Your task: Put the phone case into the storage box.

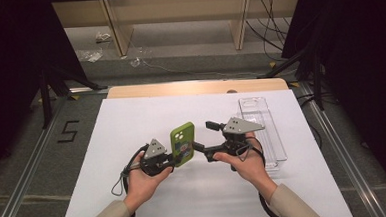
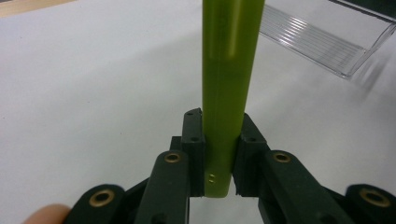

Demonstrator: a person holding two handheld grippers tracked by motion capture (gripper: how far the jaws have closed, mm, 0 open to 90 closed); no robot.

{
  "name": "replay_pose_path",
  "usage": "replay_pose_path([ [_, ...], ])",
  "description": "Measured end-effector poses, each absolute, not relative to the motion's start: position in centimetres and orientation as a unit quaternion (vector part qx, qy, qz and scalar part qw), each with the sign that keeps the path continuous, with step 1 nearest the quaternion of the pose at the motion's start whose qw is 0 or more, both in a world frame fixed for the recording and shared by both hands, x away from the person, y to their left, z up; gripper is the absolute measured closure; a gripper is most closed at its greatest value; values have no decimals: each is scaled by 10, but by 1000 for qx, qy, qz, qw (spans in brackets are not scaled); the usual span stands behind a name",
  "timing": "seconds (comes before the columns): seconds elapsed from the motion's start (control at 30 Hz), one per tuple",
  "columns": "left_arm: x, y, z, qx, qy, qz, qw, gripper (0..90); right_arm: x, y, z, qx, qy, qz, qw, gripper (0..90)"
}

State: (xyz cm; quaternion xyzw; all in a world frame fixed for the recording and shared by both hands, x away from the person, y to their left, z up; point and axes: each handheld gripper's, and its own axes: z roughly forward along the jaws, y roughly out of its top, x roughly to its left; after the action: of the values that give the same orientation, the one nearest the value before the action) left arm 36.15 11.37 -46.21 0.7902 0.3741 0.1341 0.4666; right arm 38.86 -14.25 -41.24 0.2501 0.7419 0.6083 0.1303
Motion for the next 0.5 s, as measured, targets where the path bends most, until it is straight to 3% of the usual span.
replay_pose_path([
  [0.5, 361, 106, -462, 785, 378, 133, 472, 771, 385, -134, -413, 265, 735, 607, 145, 28],
])
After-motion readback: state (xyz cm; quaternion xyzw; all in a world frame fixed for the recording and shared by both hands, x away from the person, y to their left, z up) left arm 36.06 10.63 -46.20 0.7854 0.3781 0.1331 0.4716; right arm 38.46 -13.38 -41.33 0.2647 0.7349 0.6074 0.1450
